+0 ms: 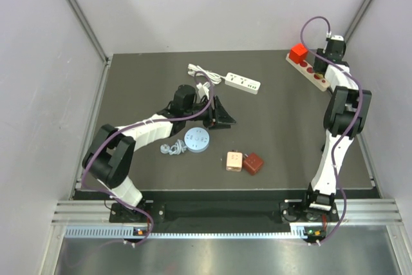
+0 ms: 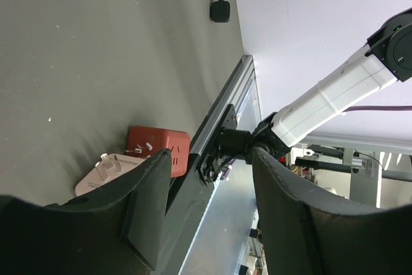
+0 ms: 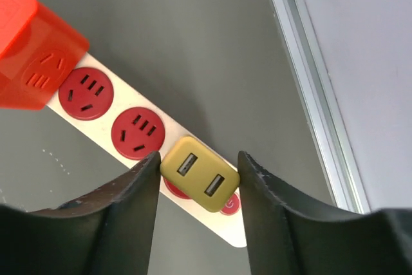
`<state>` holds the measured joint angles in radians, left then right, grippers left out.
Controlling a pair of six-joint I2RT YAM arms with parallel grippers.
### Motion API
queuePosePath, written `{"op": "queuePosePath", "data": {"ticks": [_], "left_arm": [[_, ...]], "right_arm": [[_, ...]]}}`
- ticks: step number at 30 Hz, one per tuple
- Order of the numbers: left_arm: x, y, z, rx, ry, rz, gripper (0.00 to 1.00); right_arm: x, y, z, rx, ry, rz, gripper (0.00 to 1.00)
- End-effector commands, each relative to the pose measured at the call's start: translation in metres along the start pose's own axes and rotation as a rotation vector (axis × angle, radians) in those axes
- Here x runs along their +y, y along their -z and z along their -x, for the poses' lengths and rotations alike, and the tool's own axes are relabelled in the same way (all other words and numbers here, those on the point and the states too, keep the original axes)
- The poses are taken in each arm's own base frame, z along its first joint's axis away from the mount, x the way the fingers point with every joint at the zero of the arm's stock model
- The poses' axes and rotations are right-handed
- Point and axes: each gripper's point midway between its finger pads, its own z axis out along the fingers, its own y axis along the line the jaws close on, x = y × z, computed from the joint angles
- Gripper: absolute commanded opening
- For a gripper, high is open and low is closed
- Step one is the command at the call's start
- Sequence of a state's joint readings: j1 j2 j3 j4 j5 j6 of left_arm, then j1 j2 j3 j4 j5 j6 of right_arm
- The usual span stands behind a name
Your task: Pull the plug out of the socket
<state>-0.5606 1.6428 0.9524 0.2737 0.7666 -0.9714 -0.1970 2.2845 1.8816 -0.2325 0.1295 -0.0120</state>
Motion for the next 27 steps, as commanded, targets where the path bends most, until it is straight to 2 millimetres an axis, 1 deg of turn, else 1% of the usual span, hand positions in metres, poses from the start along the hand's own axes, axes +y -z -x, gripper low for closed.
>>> {"op": "queuePosePath", "data": {"ticks": [1, 2, 3, 5, 6, 7, 8, 9, 10, 11, 12, 13, 14, 15, 17, 18, 20, 21, 22, 23, 24, 25, 26, 27], "left_arm": [[-0.032, 0.007, 0.007, -0.021, -0.089, -0.064, 0.58], [-0.032, 0.006, 0.007, -0.02, -0.088, -0.064, 0.57], [-0.033, 0.006, 0.007, -0.019, -0.089, -0.066, 0.57], [-0.033, 0.004, 0.006, -0.012, -0.087, -0.067, 0.57], [-0.034, 0.003, 0.005, -0.01, -0.09, -0.07, 0.57], [-0.036, 0.002, 0.005, -0.008, -0.092, -0.073, 0.57], [-0.037, 0.001, 0.004, -0.005, -0.094, -0.074, 0.57], [-0.036, 0.001, 0.004, -0.008, -0.094, -0.072, 0.57], [-0.037, 0.0, 0.004, -0.007, -0.097, -0.074, 0.57], [-0.039, -0.001, 0.003, -0.005, -0.097, -0.076, 0.57], [-0.038, -0.002, 0.003, -0.005, -0.096, -0.078, 0.57], [-0.04, -0.004, 0.001, 0.0, -0.098, -0.084, 0.57], [-0.042, -0.005, 0.002, -0.003, -0.097, -0.086, 0.56], [-0.042, -0.006, 0.001, -0.005, -0.097, -0.085, 0.56], [-0.046, -0.009, -0.001, -0.002, -0.106, -0.094, 0.56], [-0.046, -0.011, -0.001, -0.005, -0.103, -0.092, 0.56], [-0.052, -0.015, -0.002, -0.004, -0.105, -0.108, 0.56], [-0.051, -0.017, -0.002, -0.002, -0.103, -0.108, 0.56], [-0.054, -0.019, 0.0, -0.009, -0.108, -0.11, 0.56], [-0.056, -0.022, -0.002, -0.004, -0.112, -0.112, 0.56], [-0.053, -0.026, -0.001, -0.001, -0.108, -0.108, 0.56], [-0.055, -0.029, 0.002, -0.007, -0.107, -0.111, 0.56], [-0.057, -0.032, 0.002, -0.007, -0.109, -0.116, 0.55], [-0.05, -0.039, 0.003, -0.001, -0.089, -0.108, 0.53]], "right_arm": [[0.0, 0.003, 0.018, -0.032, -0.012, 0.014, 0.44], [0.002, 0.003, 0.017, -0.029, -0.04, 0.019, 0.4], [0.003, 0.005, 0.016, -0.023, -0.045, 0.022, 0.31], [0.005, 0.007, 0.012, -0.009, -0.059, 0.03, 0.27], [0.006, 0.011, 0.015, -0.015, -0.069, 0.033, 0.2], [0.006, 0.013, 0.007, 0.004, -0.09, 0.029, 0.16], [0.007, 0.016, 0.007, 0.005, -0.102, 0.029, 0.14], [0.008, 0.024, 0.011, -0.002, -0.115, 0.029, 0.11], [0.01, 0.031, 0.007, 0.003, -0.135, 0.032, 0.08], [0.013, 0.03, -0.002, 0.021, -0.139, 0.033, 0.06], [0.014, 0.039, 0.003, 0.009, -0.142, 0.035, 0.05], [0.018, 0.042, -0.008, 0.036, -0.143, 0.026, 0.03], [0.02, 0.046, -0.01, 0.041, -0.138, 0.022, 0.0], [0.027, 0.056, -0.006, 0.035, -0.131, 0.02, 0.0], [0.03, 0.066, -0.017, 0.067, -0.137, -0.003, 0.0], [0.034, 0.074, -0.015, 0.064, -0.145, 0.004, 0.0], [0.049, 0.085, -0.03, 0.114, -0.16, 0.01, 0.0], [0.053, 0.094, -0.03, 0.114, -0.16, 0.016, 0.0], [0.064, 0.099, -0.043, 0.138, -0.145, 0.01, 0.0], [0.069, 0.105, -0.048, 0.146, -0.132, 0.005, 0.0], [0.077, 0.116, -0.049, 0.141, -0.115, 0.012, 0.0], [0.087, 0.123, -0.067, 0.169, -0.096, 0.008, 0.0], [0.092, 0.129, -0.074, 0.182, -0.092, 0.016, 0.0], [0.102, 0.139, -0.088, 0.203, -0.09, 0.031, 0.0]]}}
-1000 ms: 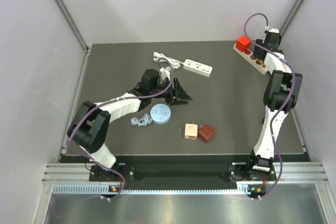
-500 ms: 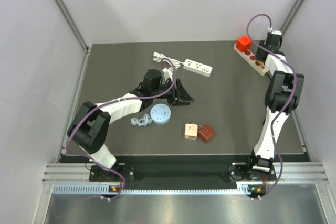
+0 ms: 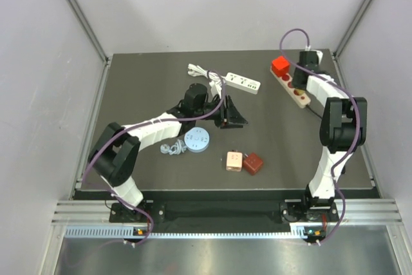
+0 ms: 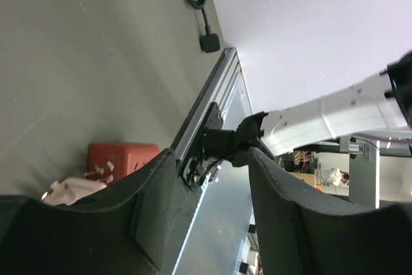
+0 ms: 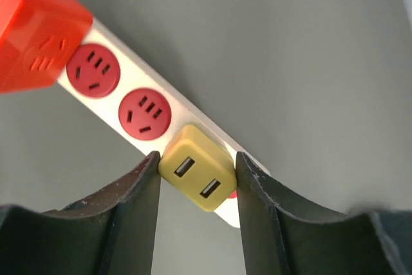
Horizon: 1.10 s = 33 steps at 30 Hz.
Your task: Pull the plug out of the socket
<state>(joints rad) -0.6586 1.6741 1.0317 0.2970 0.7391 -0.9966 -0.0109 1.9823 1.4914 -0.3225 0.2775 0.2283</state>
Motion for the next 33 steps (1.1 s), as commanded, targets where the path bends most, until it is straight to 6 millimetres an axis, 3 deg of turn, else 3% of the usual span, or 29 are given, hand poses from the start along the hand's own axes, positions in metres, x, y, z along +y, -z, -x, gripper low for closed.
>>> {"op": "queuePosePath", "data": {"ticks": [1, 2, 3, 4, 5, 6, 7, 8, 9, 11, 12, 13, 14, 15, 17, 18, 19, 20, 22, 23, 24, 26, 33], "left_arm": [[-0.018, -0.017, 0.023, -0.046, -0.047, -0.06, 0.51], [-0.02, -0.021, 0.026, -0.049, -0.052, -0.067, 0.48], [-0.009, -0.03, 0.027, -0.034, -0.034, -0.053, 0.44], [-0.018, -0.036, 0.036, -0.042, -0.051, -0.068, 0.42], [-0.017, -0.041, 0.039, -0.042, -0.05, -0.067, 0.4], [-0.004, -0.051, 0.04, -0.031, -0.029, -0.05, 0.39], [-0.012, -0.057, 0.048, -0.038, -0.036, -0.068, 0.37], [-0.011, -0.063, 0.052, -0.041, -0.03, -0.07, 0.35], [0.001, -0.073, 0.054, -0.041, -0.015, -0.066, 0.33], [-0.007, -0.086, 0.064, -0.056, 0.001, -0.103, 0.26], [0.009, -0.098, 0.064, -0.054, 0.028, -0.088, 0.24], [-0.001, -0.106, 0.072, -0.065, 0.022, -0.109, 0.21], [0.003, -0.114, 0.076, -0.071, 0.025, -0.104, 0.19], [0.02, -0.126, 0.076, -0.069, 0.046, -0.077, 0.14], [0.02, -0.141, 0.086, -0.084, 0.031, -0.064, 0.08], [0.04, -0.152, 0.086, -0.089, 0.045, -0.024, 0.01], [0.033, -0.157, 0.093, -0.1, 0.033, -0.036, 0.0], [0.047, -0.165, 0.092, -0.097, 0.048, -0.021, 0.0], [0.051, -0.172, 0.103, -0.132, 0.045, -0.013, 0.0], [0.064, -0.177, 0.103, -0.135, 0.054, 0.008, 0.0], [0.06, -0.18, 0.109, -0.152, 0.043, 0.0, 0.0], [0.078, -0.188, 0.111, -0.168, 0.065, 0.03, 0.0], [0.103, -0.2, 0.12, -0.221, 0.12, 0.074, 0.0]], "right_arm": [[0.033, 0.046, -0.037, 0.071, 0.002, 0.057, 0.0], [0.037, 0.051, -0.043, 0.076, 0.004, 0.067, 0.0], [0.042, 0.062, -0.044, 0.068, 0.01, 0.083, 0.0], [0.04, 0.064, -0.057, 0.087, 0.011, 0.077, 0.0], [0.04, 0.073, -0.056, 0.078, 0.004, 0.088, 0.0], [0.039, 0.078, -0.058, 0.083, -0.007, 0.093, 0.0], [0.039, 0.081, -0.068, 0.102, -0.006, 0.111, 0.0], [0.038, 0.09, -0.064, 0.086, -0.011, 0.123, 0.0], [0.036, 0.093, -0.064, 0.085, -0.012, 0.124, 0.0], [0.037, 0.101, -0.068, 0.089, -0.008, 0.149, 0.0], [0.037, 0.102, -0.07, 0.097, -0.011, 0.157, 0.0], [0.039, 0.103, -0.075, 0.112, -0.009, 0.171, 0.0], [0.04, 0.104, -0.078, 0.12, -0.008, 0.177, 0.0], [0.04, 0.103, -0.081, 0.129, -0.009, 0.181, 0.0], [0.043, 0.104, -0.088, 0.148, -0.009, 0.203, 0.04], [0.043, 0.103, -0.091, 0.155, -0.007, 0.207, 0.06], [0.045, 0.104, -0.093, 0.158, -0.006, 0.221, 0.08], [0.046, 0.104, -0.093, 0.154, -0.009, 0.227, 0.13], [0.05, 0.106, -0.096, 0.161, -0.003, 0.253, 0.18], [0.05, 0.106, -0.097, 0.165, -0.004, 0.258, 0.21], [0.051, 0.106, -0.099, 0.169, 0.001, 0.264, 0.22], [0.052, 0.107, -0.101, 0.174, 0.002, 0.276, 0.24], [0.05, 0.112, -0.106, 0.166, 0.027, 0.295, 0.32]]}}
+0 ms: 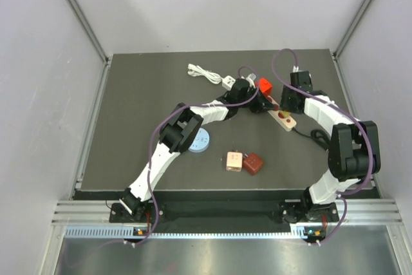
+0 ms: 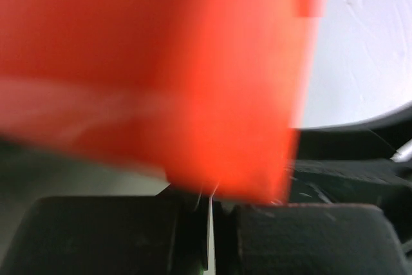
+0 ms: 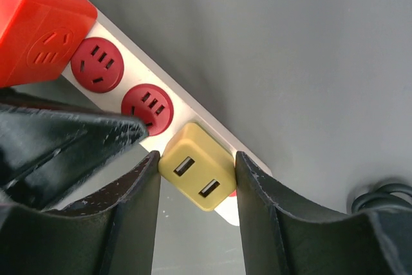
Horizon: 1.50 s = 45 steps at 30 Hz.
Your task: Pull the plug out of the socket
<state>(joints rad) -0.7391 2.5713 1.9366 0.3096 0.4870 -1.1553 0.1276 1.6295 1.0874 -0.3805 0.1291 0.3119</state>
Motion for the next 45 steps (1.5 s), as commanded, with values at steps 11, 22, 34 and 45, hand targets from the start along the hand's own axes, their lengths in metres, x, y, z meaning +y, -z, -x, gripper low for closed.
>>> {"op": "queuePosePath", "data": {"ticks": [11, 22, 34, 45], "left_arm": [[0.032, -0.011, 0.007, -0.067, 0.067, 0.139, 0.0], [0.051, -0.008, -0.015, -0.021, 0.072, 0.194, 0.0], [0.063, -0.005, -0.026, 0.004, 0.101, 0.221, 0.0], [0.086, 0.0, -0.039, 0.033, 0.133, 0.288, 0.0]], "right_arm": [[0.005, 0.012, 0.0, -0.027, 0.082, 0.056, 0.63], [0.004, 0.008, -0.001, -0.035, 0.109, 0.053, 0.68], [0.002, -0.003, 0.021, -0.116, 0.235, 0.049, 0.02], [0.014, 0.024, 0.054, -0.335, 0.219, 0.142, 0.0]]}}
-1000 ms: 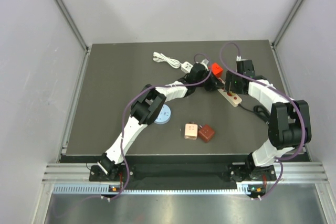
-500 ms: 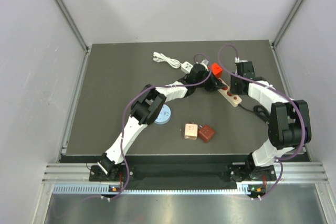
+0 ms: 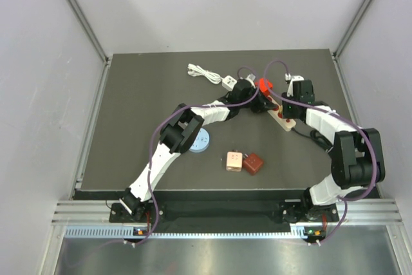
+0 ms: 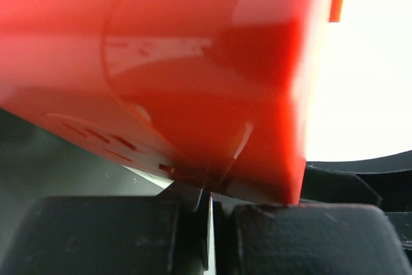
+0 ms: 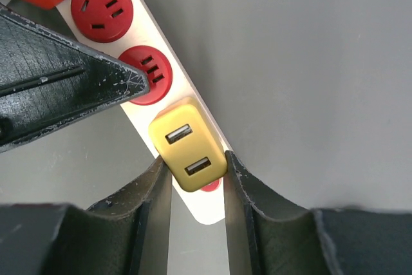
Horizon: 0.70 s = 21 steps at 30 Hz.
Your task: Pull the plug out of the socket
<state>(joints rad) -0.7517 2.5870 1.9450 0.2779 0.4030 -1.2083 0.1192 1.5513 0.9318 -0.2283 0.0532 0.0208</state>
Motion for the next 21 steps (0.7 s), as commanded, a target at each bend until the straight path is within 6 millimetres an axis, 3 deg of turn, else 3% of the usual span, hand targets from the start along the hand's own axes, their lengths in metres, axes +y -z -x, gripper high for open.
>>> {"op": "queuePosePath", "data": {"ticks": [1, 3, 12, 14, 16, 18, 19, 21], "left_arm": [[0.078, 0.005, -0.036, 0.08, 0.06, 0.235, 0.0], [0.08, 0.006, -0.037, 0.083, 0.06, 0.242, 0.0], [0.086, 0.01, -0.039, 0.089, 0.02, 0.278, 0.0], [0.087, 0.01, -0.039, 0.089, 0.02, 0.282, 0.0], [0.087, 0.01, -0.039, 0.09, 0.022, 0.284, 0.0], [0.086, 0.01, -0.039, 0.089, 0.022, 0.283, 0.0], [0.087, 0.01, -0.039, 0.089, 0.022, 0.283, 0.0], [0.085, 0.009, -0.038, 0.087, 0.015, 0.283, 0.0]], "right_arm": [[0.0, 0.019, 0.078, -0.284, -0.055, 0.011, 0.0], [-0.001, 0.014, 0.07, -0.225, -0.088, 0.004, 0.0], [0.007, 0.027, 0.073, -0.2, -0.185, 0.045, 0.0], [0.008, 0.031, 0.083, -0.223, -0.182, 0.054, 0.0], [0.008, 0.04, 0.092, -0.266, -0.127, -0.015, 0.0], [0.016, 0.051, 0.099, -0.306, 0.038, -0.113, 0.0], [0.033, 0.054, 0.099, -0.316, 0.081, -0.126, 0.0], [0.03, 0.054, 0.096, -0.305, 0.117, -0.166, 0.0]]}}
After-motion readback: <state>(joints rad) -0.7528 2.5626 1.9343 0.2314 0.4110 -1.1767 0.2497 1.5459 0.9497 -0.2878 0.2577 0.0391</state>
